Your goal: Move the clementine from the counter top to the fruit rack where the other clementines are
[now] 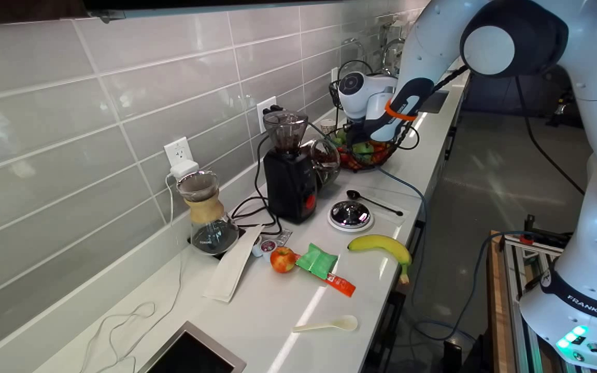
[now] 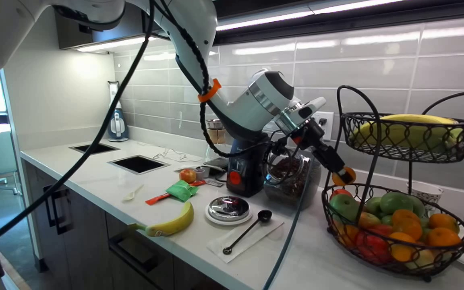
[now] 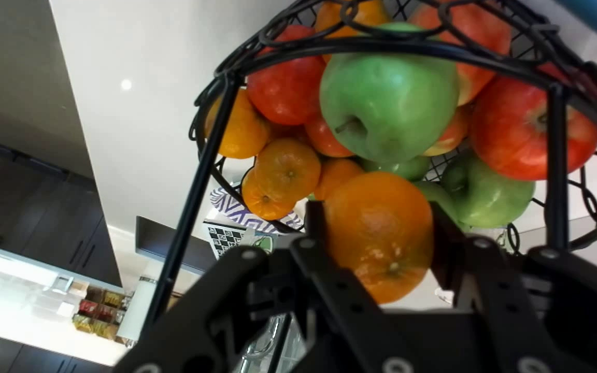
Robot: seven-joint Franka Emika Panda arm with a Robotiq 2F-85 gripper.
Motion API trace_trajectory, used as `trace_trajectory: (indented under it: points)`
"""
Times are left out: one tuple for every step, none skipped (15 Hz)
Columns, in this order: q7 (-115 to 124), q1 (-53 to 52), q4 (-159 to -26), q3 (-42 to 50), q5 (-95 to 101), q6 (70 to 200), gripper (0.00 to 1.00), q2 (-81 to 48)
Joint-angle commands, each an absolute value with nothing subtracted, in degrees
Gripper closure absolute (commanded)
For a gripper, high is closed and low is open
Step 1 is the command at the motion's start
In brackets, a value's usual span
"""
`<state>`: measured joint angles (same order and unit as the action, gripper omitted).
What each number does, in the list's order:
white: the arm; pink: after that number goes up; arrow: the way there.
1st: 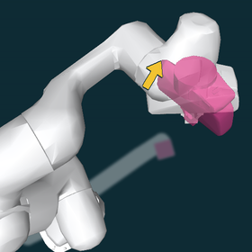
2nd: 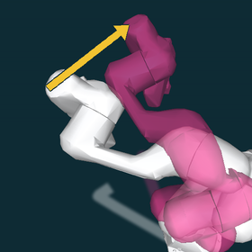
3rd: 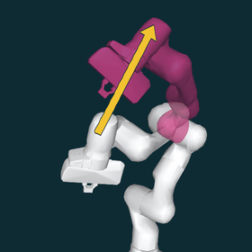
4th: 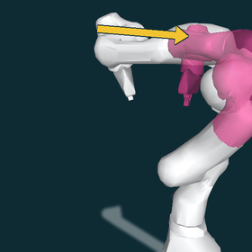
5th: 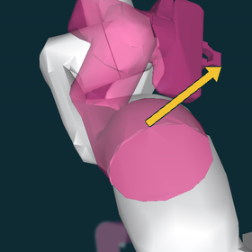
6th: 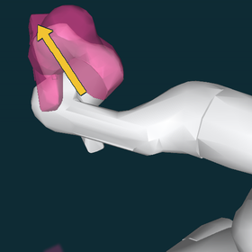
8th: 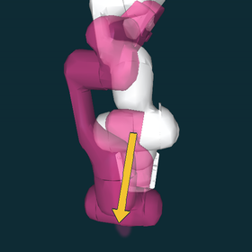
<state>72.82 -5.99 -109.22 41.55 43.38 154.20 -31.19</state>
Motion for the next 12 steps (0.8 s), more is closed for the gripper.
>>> trace_trajectory:
  points:
    - [75.22, -4.87, -107.27, 40.63, 45.31, 151.67, 0.77, -31.78]
    - [76.23, -4.46, -106.93, 40.68, 45.79, 153.27, 0.77, -32.24]
    - [76.14, -3.93, -106.83, 40.32, 45.79, 153.88, 0.77, -32.34]
    - [75.79, -3.50, -106.71, 39.93, 45.78, 153.67, 0.77, -32.39]
    - [76.16, -3.33, -106.59, 39.91, 46.17, 153.73, 0.77, -32.58]
    - [76.25, -2.99, -106.47, 39.68, 46.52, 153.84, 0.77, -32.72]
    - [76.16, -2.68, -106.47, 39.46, 46.86, 153.85, 0.77, -32.77]
    - [76.24, -2.42, -106.34, 39.19, 47.11, 153.68, 0.77, -32.88]
    - [76.46, -2.27, -106.01, 39.11, 47.46, 153.21, 0.77, -33.18]
    - [77.15, -2.32, -105.57, 39.33, 48.07, 152.87, 0.77, -33.66]
    - [78.58, -2.50, -105.10, 39.97, 49.19, 153.46, 0.77, -34.36]
    - [79.31, -2.33, -104.92, 40.02, 50.08, 153.73, 0.77, -34.67]
